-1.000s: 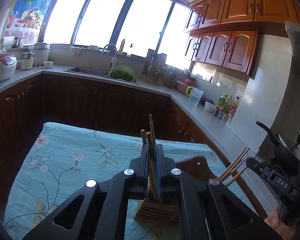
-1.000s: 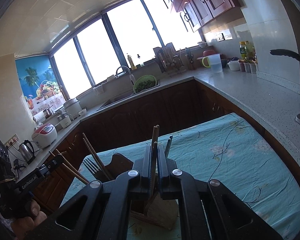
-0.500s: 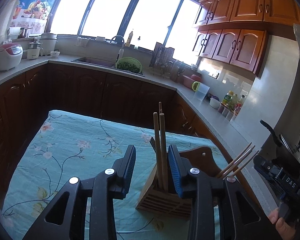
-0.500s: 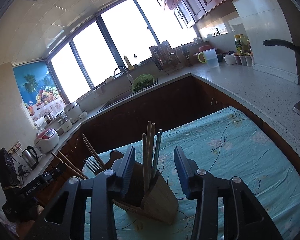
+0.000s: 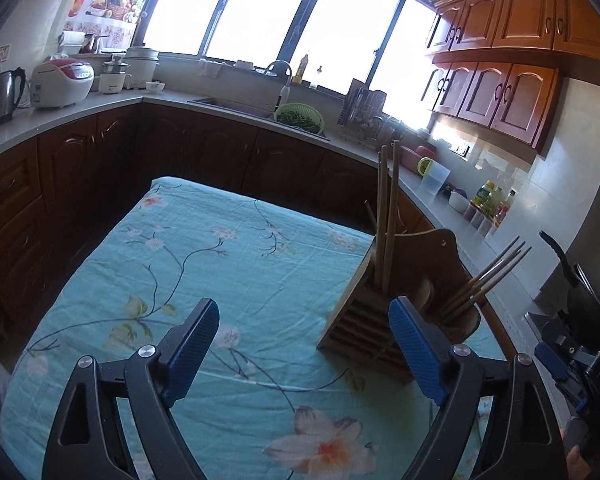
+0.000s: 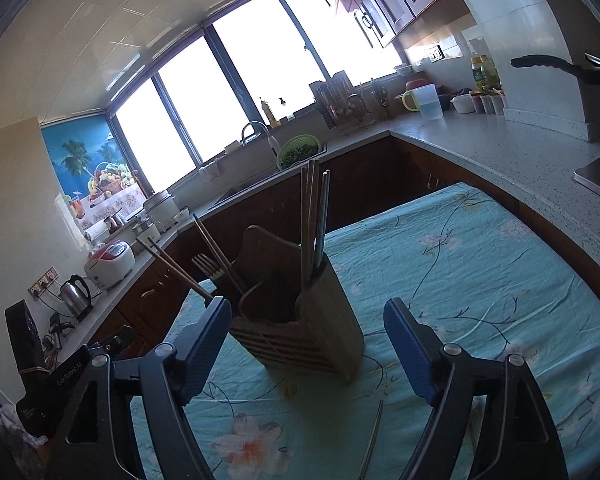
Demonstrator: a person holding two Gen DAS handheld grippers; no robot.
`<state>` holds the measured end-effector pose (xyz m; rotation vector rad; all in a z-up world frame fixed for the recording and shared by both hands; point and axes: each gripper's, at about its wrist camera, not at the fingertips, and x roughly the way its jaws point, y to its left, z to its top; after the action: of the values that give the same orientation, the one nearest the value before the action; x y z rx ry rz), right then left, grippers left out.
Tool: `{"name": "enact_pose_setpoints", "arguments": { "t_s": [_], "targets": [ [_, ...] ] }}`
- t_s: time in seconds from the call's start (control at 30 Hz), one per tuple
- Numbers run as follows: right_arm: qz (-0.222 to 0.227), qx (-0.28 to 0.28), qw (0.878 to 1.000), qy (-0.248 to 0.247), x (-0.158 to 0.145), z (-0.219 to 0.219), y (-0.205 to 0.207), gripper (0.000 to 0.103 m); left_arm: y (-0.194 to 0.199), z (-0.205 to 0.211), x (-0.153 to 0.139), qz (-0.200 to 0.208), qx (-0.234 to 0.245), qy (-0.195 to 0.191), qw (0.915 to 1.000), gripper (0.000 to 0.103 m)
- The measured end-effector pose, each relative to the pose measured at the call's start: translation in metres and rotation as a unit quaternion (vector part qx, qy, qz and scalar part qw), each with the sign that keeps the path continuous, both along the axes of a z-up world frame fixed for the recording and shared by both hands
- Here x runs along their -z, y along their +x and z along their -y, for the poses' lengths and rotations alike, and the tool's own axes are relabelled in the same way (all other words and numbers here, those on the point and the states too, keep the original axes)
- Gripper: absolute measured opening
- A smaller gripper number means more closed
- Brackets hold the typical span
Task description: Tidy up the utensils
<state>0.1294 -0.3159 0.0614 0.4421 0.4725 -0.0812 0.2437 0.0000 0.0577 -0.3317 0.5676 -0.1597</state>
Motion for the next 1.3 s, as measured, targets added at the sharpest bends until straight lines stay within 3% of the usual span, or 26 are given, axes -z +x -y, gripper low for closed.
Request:
{"name": "enact_pose_setpoints", "arguments": {
  "t_s": [0.2,0.47,0.57,0.63,0.67,0.7,0.83,1.0,1.3],
  "targets": [
    [-0.009,-0.012,1.000,0.002,0.017,-0.017,-0.038,0.084,-0.046,-0.020,0.010,-0.017,-0.017,0.014,0.9996,0.087],
    [-0.005,-0.021,0.999,-0.042,0.022,-0.043,-0.081,0.086,-0.106,-0.035,0.005,-0.013,-0.017,0.047,0.9987,0.086],
    [0.011,-0.029,0.997,-0.066,0.008,-0.050,-0.092,0.089,-0.130,-0.040,-0.008,0.021,-0.016,0.043,0.9987,0.087],
    [0.029,-0.032,0.995,-0.087,-0.009,-0.056,-0.099,0.092,-0.146,-0.043,-0.019,0.049,-0.024,0.051,0.9972,0.092],
    [0.041,-0.031,0.994,-0.097,-0.018,-0.059,-0.104,0.094,-0.155,-0.043,-0.027,0.064,-0.029,0.058,0.9959,0.100],
    [0.055,-0.028,0.992,-0.107,-0.026,-0.061,-0.110,0.101,-0.165,-0.045,-0.030,0.080,-0.032,0.063,0.9943,0.102],
    [0.109,-0.002,0.983,-0.150,-0.034,-0.074,-0.137,0.103,-0.207,-0.046,-0.033,0.151,-0.045,0.069,0.9852,0.102],
    [0.097,0.021,0.981,-0.168,0.002,-0.082,-0.148,0.103,-0.228,-0.030,-0.005,0.116,-0.041,0.127,0.9842,0.102],
    [0.073,0.025,0.979,-0.189,0.038,-0.089,-0.165,0.103,-0.258,-0.008,0.017,0.109,-0.031,0.167,0.9795,0.102]
  ]
}}
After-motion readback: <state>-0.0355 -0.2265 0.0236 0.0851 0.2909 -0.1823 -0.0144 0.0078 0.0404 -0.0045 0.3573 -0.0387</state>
